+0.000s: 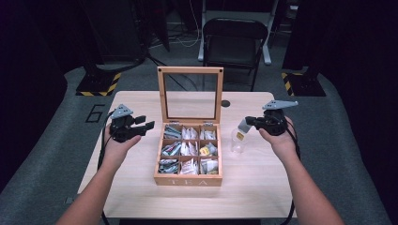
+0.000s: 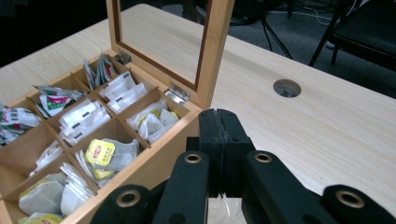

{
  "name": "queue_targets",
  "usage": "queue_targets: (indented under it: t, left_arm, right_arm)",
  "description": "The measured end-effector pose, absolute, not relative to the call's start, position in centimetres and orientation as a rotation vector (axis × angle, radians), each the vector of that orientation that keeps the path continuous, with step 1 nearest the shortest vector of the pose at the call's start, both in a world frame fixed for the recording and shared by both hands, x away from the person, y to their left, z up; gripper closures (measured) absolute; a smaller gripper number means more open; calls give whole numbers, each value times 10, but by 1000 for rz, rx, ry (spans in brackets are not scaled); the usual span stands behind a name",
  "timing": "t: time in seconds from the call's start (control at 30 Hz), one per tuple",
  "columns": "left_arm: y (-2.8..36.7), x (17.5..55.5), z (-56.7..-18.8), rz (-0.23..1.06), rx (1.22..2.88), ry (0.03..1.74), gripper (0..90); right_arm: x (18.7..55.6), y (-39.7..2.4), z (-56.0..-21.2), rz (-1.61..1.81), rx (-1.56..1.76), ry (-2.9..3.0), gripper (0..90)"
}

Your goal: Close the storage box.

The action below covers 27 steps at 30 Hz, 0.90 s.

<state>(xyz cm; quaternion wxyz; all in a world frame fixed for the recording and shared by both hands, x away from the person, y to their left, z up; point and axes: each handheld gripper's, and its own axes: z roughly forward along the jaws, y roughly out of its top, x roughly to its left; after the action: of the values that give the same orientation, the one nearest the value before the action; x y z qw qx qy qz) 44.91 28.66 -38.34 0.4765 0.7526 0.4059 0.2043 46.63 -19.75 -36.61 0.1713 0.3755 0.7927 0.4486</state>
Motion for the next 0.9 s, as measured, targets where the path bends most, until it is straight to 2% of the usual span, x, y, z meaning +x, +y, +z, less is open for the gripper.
queue_targets:
  t: [0.9]
  left_arm:
    - [287,449,-385,490,1841,991,500]
  right_arm:
    - [472,-189,-413,1206,1131,2309,897]
